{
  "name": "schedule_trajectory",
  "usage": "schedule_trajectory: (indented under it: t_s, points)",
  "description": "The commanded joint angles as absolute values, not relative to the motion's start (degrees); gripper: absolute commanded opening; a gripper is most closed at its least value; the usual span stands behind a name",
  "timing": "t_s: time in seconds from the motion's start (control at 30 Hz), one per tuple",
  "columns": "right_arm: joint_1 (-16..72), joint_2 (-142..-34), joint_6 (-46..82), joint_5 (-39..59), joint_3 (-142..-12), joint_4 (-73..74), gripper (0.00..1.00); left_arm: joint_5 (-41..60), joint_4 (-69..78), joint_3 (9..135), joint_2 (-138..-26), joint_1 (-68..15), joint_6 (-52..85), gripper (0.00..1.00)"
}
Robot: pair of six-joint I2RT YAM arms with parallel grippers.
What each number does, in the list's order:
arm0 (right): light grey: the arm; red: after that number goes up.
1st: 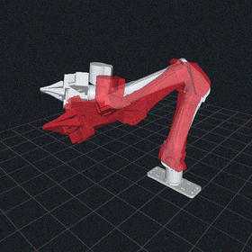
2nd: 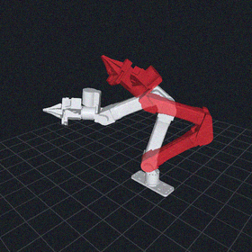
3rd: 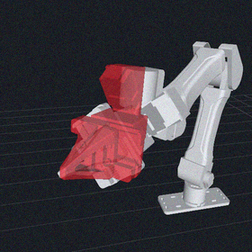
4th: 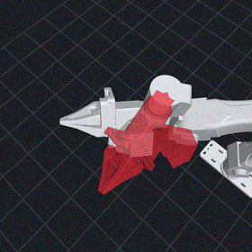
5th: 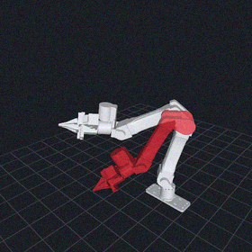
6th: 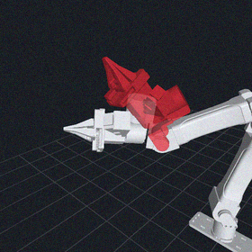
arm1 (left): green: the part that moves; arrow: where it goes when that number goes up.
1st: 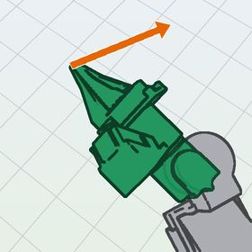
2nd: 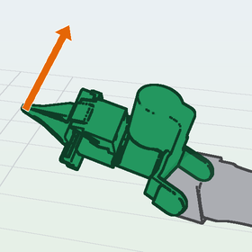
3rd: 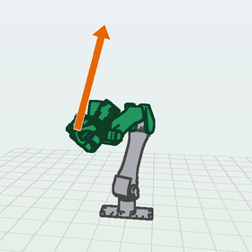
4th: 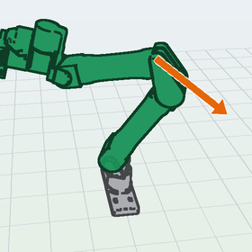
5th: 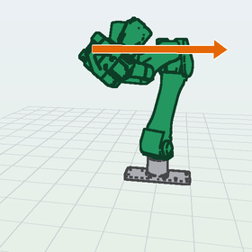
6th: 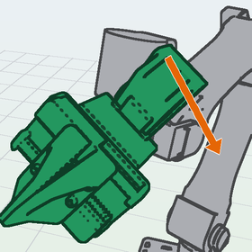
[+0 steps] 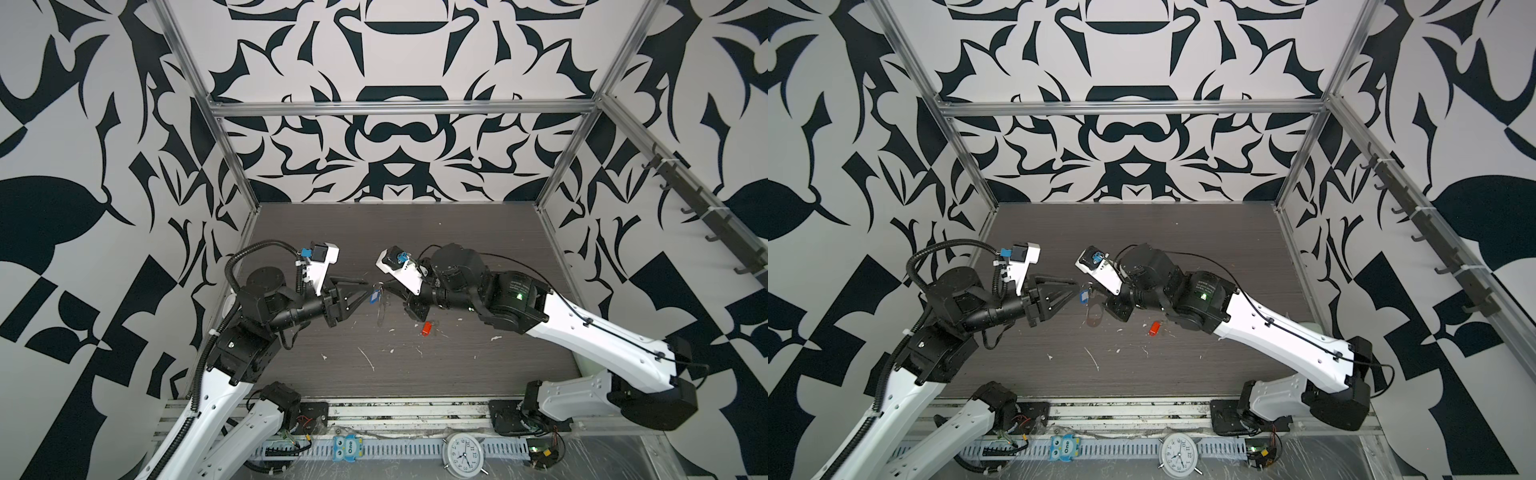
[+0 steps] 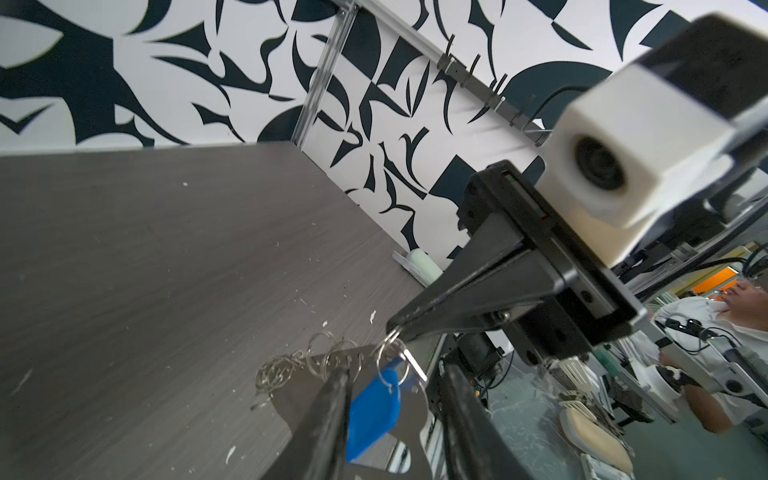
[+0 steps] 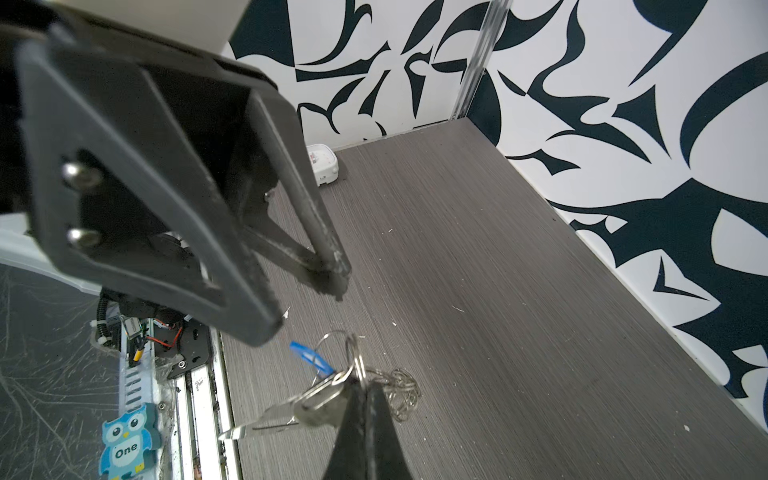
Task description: Remove the keys from the keyring
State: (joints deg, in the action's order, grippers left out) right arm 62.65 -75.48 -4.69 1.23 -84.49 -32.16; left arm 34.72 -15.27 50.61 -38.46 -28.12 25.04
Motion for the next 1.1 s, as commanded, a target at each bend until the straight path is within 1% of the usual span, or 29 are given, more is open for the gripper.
schedule_trajectory:
  t_s: [0.0, 0.1, 0.2, 0.37, 0.47, 0.53, 0.6, 0.7, 0.8, 0.93, 1.07]
  points:
    - [62.48, -75.23, -4.53, 0.08, -87.71, -29.97, 0.0, 32.45, -15.34, 51.02, -37.19, -28.04, 24.0, 0.43]
    - [62.49, -75.32, -4.54, 0.58, -87.71, -29.83, 0.0, 32.61, -14.89, 50.07, -36.38, -28.04, 23.55, 0.45]
    - [62.49, -75.19, -4.78, 1.51, -87.84, -29.77, 0.0, 32.87, -13.4, 49.07, -36.45, -28.06, 23.62, 0.46]
    - [62.48, -74.73, -5.14, 2.99, -87.64, -29.53, 0.0, 33.12, -8.71, 47.1, -36.35, -28.04, 24.09, 0.42]
    - [62.49, -74.15, -5.1, 3.01, -87.36, -29.31, 0.0, 30.6, -6.9, 45.91, -36.39, -28.04, 24.4, 0.42]
    - [62.49, -73.91, -5.02, 2.39, -87.34, -29.28, 0.0, 30.44, -5.33, 45.3, -36.3, -28.04, 25.58, 0.42]
    - [62.44, -73.83, -4.88, 1.3, -87.24, -29.42, 0.0, 33.77, -2.33, 44.75, -35.97, -28.04, 26.82, 0.45]
    - [62.45, -73.74, -4.14, -0.56, -86.97, -29.15, 0.0, 36.83, -3.91, 45.85, -37.1, -28.06, 27.02, 0.45]
    - [62.49, -73.65, -2.86, -3.28, -86.48, -27.87, 0.0, 36.92, -6.65, 46.44, -37.62, -28.08, 27.07, 0.44]
    - [62.49, -74.63, -0.62, -5.92, -87.31, -27.78, 0.0, 35.07, -5.78, 44.45, -35.62, -28.04, 28.25, 0.45]
    - [62.49, -76.04, 1.33, -8.35, -88.63, -28.67, 0.0, 33.97, -5.35, 42.22, -35.17, -28.04, 29.61, 0.43]
